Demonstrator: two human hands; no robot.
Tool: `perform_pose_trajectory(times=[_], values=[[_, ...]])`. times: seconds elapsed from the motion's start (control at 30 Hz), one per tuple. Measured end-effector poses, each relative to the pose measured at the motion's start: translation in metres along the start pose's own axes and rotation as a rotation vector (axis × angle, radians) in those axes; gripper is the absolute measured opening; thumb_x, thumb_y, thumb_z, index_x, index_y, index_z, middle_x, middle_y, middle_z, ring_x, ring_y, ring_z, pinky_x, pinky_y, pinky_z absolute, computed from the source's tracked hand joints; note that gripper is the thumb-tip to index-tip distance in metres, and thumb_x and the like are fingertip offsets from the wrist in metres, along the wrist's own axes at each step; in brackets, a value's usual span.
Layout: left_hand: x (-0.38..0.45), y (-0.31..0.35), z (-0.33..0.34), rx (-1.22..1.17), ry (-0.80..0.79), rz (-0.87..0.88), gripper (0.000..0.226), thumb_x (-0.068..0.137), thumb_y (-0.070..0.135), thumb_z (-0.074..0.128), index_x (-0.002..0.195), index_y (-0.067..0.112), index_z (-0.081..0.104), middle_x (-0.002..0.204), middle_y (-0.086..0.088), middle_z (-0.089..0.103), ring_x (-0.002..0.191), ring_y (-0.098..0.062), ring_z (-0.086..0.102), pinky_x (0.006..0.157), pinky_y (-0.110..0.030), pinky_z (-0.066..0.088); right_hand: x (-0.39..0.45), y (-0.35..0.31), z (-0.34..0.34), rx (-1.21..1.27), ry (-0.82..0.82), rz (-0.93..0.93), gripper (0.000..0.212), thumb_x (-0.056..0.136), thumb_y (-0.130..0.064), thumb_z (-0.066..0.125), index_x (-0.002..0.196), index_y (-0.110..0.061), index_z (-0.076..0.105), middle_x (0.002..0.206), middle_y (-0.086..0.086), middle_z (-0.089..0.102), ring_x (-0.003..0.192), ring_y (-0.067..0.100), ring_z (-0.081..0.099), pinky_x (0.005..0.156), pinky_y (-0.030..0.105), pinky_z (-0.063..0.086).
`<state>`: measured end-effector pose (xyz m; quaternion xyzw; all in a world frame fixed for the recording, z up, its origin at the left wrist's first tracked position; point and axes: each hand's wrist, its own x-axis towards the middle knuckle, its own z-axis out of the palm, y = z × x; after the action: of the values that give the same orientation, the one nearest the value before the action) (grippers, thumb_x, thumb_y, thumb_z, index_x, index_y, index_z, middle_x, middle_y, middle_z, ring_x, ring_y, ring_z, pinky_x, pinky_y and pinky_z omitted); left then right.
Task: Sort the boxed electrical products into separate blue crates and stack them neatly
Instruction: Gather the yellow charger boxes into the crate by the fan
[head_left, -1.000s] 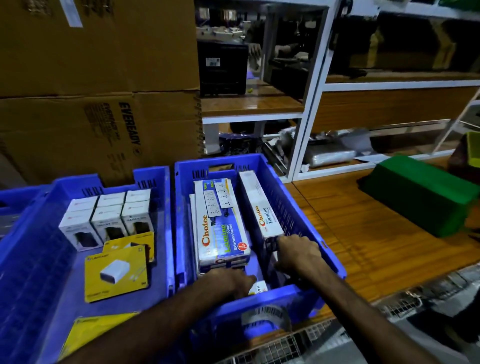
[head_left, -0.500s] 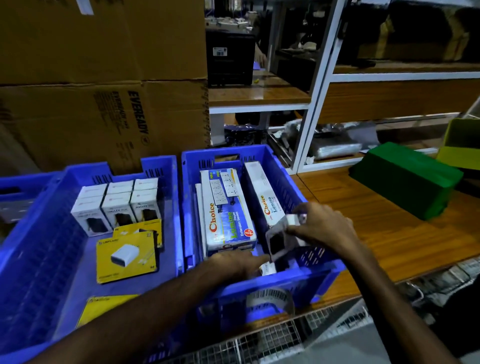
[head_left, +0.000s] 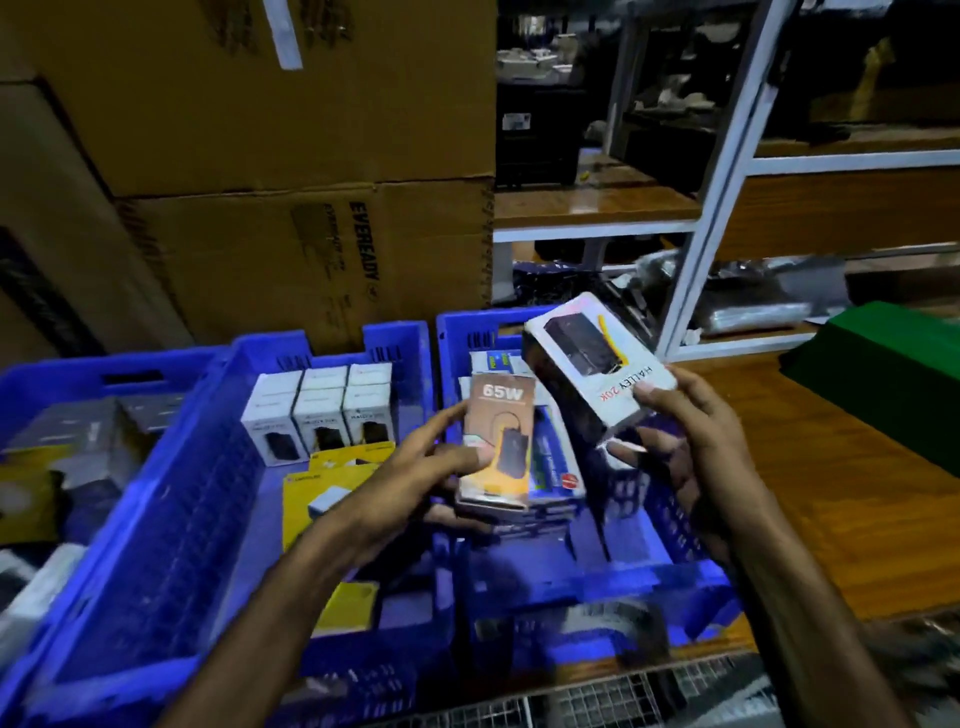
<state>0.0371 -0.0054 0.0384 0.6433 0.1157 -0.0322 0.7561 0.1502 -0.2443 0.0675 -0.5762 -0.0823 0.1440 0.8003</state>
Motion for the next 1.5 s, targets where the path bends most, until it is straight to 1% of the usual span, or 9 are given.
perform_pose_trajectory(times=[0.4,0.57,0.63,0.73,0.83,1.07,1.3,1.37,1.5], values=[[-0.18,-0.048,-0.131,-0.4,0.599,0.098,0.108,0.041,0.043,0.1,0.135,0.007,0.059,0.122,-0.025,0.07,0.093,-0.038,0.073,0.07,-0.052,0.062,-0.053,0.092,0.19,-0.037,-0.362,0.319,0.044,0.064,-0.012,0.081,0.105,-0.023,0.067,0.086,0.005,0.076,0.069,0.02,0.074,0.054,0.034,0.061],[-0.247,-0.055,-0.171,-0.411,0.902,0.144,0.03,0.086,0.01,0.07,0.116,0.01,0.067,0.08,-0.004,0.076,0.057,-0.018,0.071,0.038,-0.029,0.051,-0.096,0.123,0.271,-0.14,-0.511,0.298,0.044,0.062,-0.028,0.081,0.104,-0.023,0.071,0.083,0.004,0.069,0.064,0.014,0.071,0.055,0.029,0.057],[-0.27,-0.057,-0.195,-0.367,0.979,0.176,0.031,0.086,0.015,0.071,0.117,0.011,0.067,0.075,-0.002,0.075,0.053,-0.018,0.07,0.037,-0.028,0.05,-0.108,0.132,0.303,-0.201,-0.556,0.276,0.041,0.063,-0.031,0.083,0.101,-0.027,0.071,0.072,-0.004,0.063,0.061,0.014,0.068,0.062,0.035,0.057],[-0.299,-0.05,-0.233,-0.235,1.003,0.203,0.092,0.039,0.064,0.096,0.119,0.026,0.071,0.093,-0.005,0.079,0.074,-0.031,0.077,0.052,-0.044,0.06,-0.12,0.143,0.345,-0.268,-0.567,0.247,0.056,0.057,-0.039,0.097,0.105,-0.027,0.069,0.08,-0.002,0.062,0.063,0.018,0.069,0.062,0.04,0.059],[-0.311,-0.049,-0.281,0.019,1.105,0.184,0.083,0.051,0.079,0.083,0.124,0.041,0.069,0.11,-0.005,0.076,0.101,-0.031,0.075,0.086,-0.057,0.061,-0.127,0.158,0.38,-0.586,-0.519,-0.01,0.068,0.054,-0.07,0.086,0.111,-0.039,0.063,0.1,-0.003,0.061,0.086,0.024,0.07,0.079,0.05,0.06],[-0.264,-0.04,-0.379,0.423,1.091,-0.074,0.04,0.087,0.051,0.075,0.118,0.028,0.067,0.112,0.003,0.071,0.109,-0.025,0.066,0.097,-0.041,0.052,-0.143,0.184,0.442,-1.259,-0.563,-0.153,0.055,0.08,-0.067,0.064,0.123,-0.037,0.048,0.117,-0.001,0.046,0.114,0.03,0.058,0.084,0.035,0.042],[-0.223,-0.02,-0.406,0.005,0.981,0.093,0.018,0.093,0.039,0.072,0.108,0.03,0.068,0.114,0.012,0.065,0.099,-0.015,0.064,0.095,-0.049,0.058,-0.127,0.202,0.467,-1.049,-0.336,-0.286,0.048,0.085,-0.053,0.07,0.125,-0.033,0.051,0.119,-0.001,0.041,0.093,0.023,0.063,0.078,0.034,0.05],[-0.226,-0.023,-0.408,0.06,1.088,0.157,0.041,0.095,0.037,0.072,0.133,0.027,0.062,0.122,0.01,0.062,0.107,-0.02,0.063,0.09,-0.044,0.058,-0.129,0.206,0.463,-0.996,-0.334,-0.316,0.048,0.087,-0.047,0.073,0.128,-0.034,0.052,0.121,-0.003,0.039,0.089,0.018,0.06,0.077,0.03,0.045],[-0.241,-0.05,-0.412,0.303,1.079,0.133,0.031,0.095,0.03,0.073,0.125,0.023,0.067,0.109,0.013,0.067,0.102,-0.011,0.063,0.087,-0.032,0.046,-0.134,0.227,0.448,-1.134,-0.521,-0.336,0.035,0.091,-0.047,0.067,0.12,-0.03,0.06,0.113,-0.006,0.048,0.1,0.014,0.057,0.081,0.028,0.043]])
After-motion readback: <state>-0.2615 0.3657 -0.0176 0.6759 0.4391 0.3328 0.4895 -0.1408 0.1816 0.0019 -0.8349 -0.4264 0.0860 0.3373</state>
